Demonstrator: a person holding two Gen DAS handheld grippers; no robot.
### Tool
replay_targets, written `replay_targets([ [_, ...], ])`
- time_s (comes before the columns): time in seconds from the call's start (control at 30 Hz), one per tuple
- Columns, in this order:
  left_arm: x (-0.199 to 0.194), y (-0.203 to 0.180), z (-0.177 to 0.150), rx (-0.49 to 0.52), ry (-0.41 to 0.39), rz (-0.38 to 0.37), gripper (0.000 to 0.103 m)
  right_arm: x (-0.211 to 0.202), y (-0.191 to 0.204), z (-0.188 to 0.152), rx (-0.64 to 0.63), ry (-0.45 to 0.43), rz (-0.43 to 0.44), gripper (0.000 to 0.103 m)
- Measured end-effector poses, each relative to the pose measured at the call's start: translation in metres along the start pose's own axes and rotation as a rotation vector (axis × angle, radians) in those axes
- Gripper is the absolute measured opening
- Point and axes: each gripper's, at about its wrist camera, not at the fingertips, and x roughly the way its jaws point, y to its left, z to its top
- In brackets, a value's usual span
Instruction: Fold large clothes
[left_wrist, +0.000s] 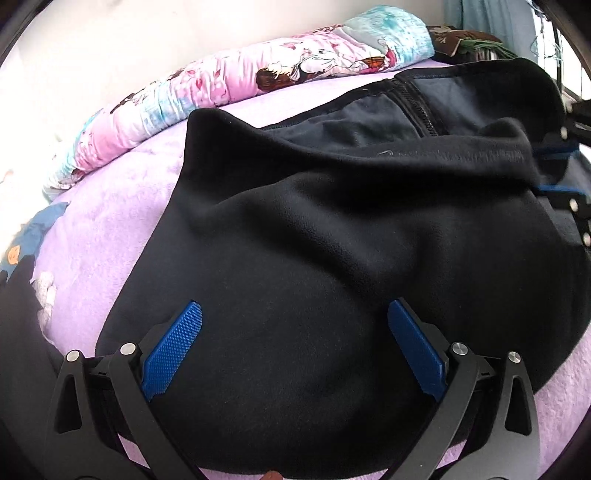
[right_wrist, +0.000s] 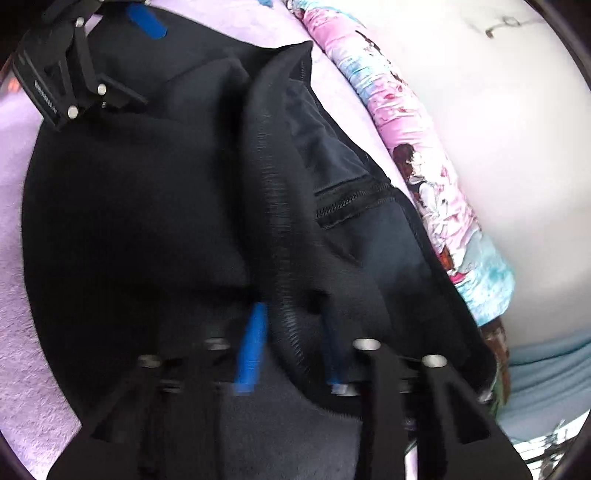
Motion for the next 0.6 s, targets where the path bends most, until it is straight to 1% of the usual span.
replay_targets([
  [0.03, 0.001, 0.0, 0.0, -0.002, 0.002, -0.003, 0.098, -0.001, 0.002, 0.002, -0.011, 0.0, -0.029, 0.014],
  [0.13, 0.002, 0.002, 0.001, -0.013, 0.01, -0.015, 0.098, -0.007, -0.003, 0.005, 0.01, -0.006, -0.046, 0.012],
  [0.2, 0.002, 0.002, 0.003, -0.022, 0.01, -0.017, 0.098, -0.011, -0.009, 0.007, 0.02, -0.011, -0.04, 0.011],
  [0.27, 0.004, 0.001, 0.006, -0.025, 0.008, -0.021, 0.098, -0.014, -0.016, 0.01, 0.01, -0.02, -0.06, 0.01],
  [0.33, 0.006, 0.001, 0.007, -0.027, 0.011, -0.027, 0.098, -0.021, -0.028, 0.015, 0.028, -0.035, -0.07, 0.01],
  [0.5, 0.009, 0.005, 0.008, -0.048, 0.031, -0.051, 0.098, -0.022, -0.064, 0.032, 0.054, -0.05, -0.11, 0.01],
  [0.6, 0.01, 0.006, 0.01, -0.055, 0.048, -0.058, 0.098, -0.017, -0.087, 0.045, 0.075, -0.051, -0.107, 0.007],
])
